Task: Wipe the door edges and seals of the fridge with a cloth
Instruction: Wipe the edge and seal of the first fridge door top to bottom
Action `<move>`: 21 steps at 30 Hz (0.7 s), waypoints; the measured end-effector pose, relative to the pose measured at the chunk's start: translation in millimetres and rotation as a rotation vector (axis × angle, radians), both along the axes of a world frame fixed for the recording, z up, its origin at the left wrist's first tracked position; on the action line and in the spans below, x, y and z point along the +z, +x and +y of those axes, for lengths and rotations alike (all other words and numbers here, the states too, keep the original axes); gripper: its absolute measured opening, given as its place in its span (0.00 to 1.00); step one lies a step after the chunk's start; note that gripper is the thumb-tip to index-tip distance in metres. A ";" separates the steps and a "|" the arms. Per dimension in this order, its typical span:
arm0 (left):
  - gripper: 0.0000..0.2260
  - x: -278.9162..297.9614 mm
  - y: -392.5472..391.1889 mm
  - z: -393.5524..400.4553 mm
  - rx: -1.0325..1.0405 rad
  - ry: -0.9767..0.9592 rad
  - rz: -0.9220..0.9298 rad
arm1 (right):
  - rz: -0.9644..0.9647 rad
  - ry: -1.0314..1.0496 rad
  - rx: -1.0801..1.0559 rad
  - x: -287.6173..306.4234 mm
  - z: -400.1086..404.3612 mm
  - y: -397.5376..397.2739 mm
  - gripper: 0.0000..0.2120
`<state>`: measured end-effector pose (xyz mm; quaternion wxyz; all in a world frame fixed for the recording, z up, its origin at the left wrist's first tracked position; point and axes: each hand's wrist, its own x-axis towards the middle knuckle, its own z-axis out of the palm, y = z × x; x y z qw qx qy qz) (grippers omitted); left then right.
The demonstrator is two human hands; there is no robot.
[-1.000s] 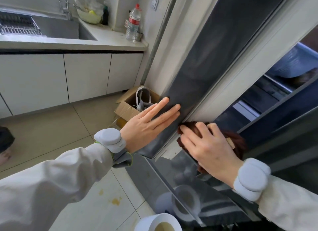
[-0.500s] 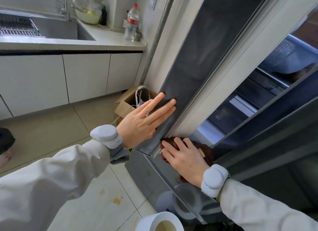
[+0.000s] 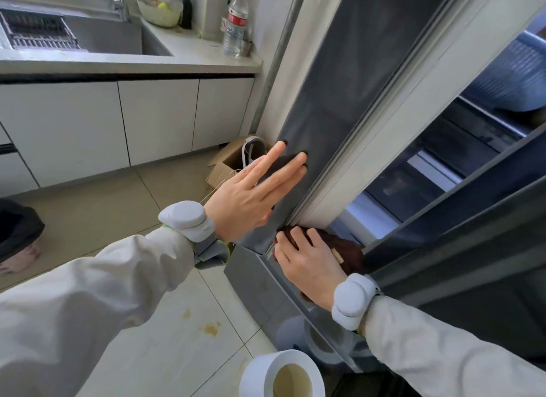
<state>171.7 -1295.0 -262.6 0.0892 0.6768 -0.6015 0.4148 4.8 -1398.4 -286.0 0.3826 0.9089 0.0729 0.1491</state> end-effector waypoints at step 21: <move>0.40 -37.6 25.3 32.7 -0.145 0.134 0.095 | -0.137 0.025 0.140 65.0 -3.1 9.2 0.12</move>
